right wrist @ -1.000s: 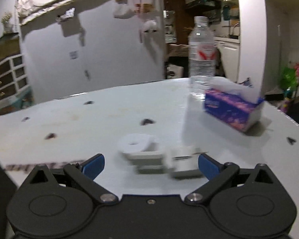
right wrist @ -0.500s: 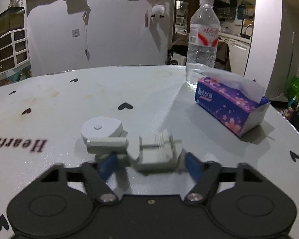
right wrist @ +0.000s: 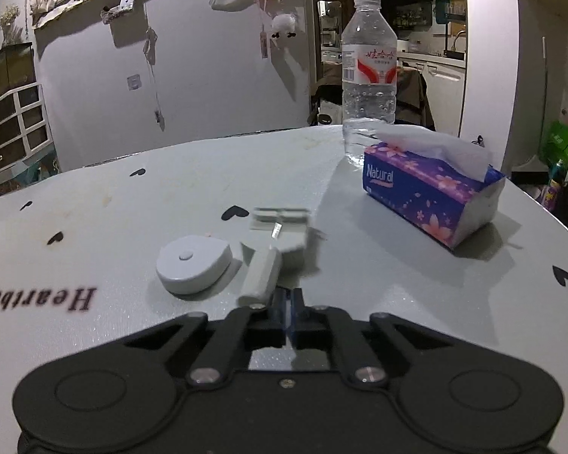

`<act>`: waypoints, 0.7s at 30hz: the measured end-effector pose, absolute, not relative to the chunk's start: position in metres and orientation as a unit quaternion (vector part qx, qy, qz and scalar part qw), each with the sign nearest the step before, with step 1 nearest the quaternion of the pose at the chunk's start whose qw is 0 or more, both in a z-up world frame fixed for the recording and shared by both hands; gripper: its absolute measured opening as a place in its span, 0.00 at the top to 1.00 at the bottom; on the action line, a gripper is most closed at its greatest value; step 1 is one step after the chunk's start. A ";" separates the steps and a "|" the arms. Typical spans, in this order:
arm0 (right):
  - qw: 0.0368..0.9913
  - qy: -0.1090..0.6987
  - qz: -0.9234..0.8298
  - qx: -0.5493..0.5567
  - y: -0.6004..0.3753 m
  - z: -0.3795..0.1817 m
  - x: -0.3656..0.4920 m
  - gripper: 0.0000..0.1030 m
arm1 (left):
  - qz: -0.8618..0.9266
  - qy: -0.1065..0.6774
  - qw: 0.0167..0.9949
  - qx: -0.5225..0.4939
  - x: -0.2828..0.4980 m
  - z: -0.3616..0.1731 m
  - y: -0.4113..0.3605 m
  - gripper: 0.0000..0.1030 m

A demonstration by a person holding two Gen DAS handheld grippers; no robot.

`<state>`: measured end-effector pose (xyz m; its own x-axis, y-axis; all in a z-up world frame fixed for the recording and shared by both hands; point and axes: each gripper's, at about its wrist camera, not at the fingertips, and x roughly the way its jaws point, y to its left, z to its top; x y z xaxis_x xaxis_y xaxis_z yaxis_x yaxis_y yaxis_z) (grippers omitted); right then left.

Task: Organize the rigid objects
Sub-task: 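Move the right gripper to the white plastic tool and grasp it, then lift the white plastic tool and carry it toward the black box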

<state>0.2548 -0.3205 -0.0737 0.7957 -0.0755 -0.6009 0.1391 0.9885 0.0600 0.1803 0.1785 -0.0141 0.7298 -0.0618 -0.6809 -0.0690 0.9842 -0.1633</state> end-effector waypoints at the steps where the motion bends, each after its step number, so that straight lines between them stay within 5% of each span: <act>1: 0.945 0.318 -0.058 0.049 -0.320 -0.075 0.254 0.95 | 0.002 0.367 0.926 -0.089 0.180 -0.014 0.178 0.93; 2: 0.945 0.317 -0.059 0.051 -0.320 -0.076 0.253 0.88 | 0.002 0.367 0.926 -0.089 0.180 -0.014 0.178 0.93; 5: 0.947 0.306 -0.061 0.072 -0.321 -0.072 0.249 0.44 | 0.002 0.368 0.926 -0.090 0.180 -0.014 0.178 0.93; 6: 0.950 0.297 -0.061 0.080 -0.321 -0.069 0.249 0.37 | 0.002 0.368 0.926 -0.089 0.180 -0.014 0.178 0.93; 16: 0.927 0.308 -0.084 0.197 -0.328 -0.066 0.280 0.37 | 0.003 0.368 0.926 -0.087 0.181 -0.015 0.178 0.93; 21: 0.914 0.303 -0.118 0.243 -0.337 -0.071 0.300 0.28 | 0.003 0.368 0.925 -0.089 0.182 -0.015 0.178 0.93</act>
<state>0.3003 -0.3369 -0.0712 0.7890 -0.0682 -0.6106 0.3624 0.8542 0.3728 0.1818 0.1780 -0.0155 0.7288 -0.0606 -0.6821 -0.0699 0.9843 -0.1622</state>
